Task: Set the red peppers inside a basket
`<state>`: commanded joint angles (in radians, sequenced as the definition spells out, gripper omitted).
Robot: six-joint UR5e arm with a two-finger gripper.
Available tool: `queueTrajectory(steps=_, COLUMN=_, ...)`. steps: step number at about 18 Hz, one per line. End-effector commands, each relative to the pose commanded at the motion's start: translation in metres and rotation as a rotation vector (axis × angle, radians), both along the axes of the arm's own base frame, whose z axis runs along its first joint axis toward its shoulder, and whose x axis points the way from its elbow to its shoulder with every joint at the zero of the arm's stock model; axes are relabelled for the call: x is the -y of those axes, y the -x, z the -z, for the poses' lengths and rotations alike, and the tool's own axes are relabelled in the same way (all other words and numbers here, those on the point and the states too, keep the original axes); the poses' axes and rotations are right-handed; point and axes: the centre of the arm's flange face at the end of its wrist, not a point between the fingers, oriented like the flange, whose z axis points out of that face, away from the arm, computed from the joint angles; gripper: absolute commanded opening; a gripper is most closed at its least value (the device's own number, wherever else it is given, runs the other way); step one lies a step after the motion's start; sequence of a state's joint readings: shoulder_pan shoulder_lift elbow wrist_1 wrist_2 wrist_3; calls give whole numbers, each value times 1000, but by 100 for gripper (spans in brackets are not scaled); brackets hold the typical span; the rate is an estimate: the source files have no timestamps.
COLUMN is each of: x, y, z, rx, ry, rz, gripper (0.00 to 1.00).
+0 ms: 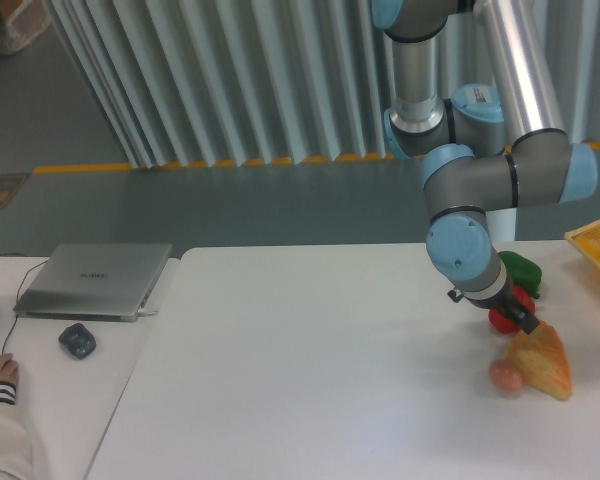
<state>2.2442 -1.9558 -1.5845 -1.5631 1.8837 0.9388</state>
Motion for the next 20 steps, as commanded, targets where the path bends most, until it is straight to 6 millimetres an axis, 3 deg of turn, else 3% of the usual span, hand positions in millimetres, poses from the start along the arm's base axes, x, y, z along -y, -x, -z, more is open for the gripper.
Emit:
queueTrajectory(steps=10, x=0, y=-19, z=9, rx=-28, ry=53, rz=65, gripper=100)
queueTrajectory(steps=20, x=-6, y=-19, z=-3, rx=-148, ry=75, rz=131, gripper=100)
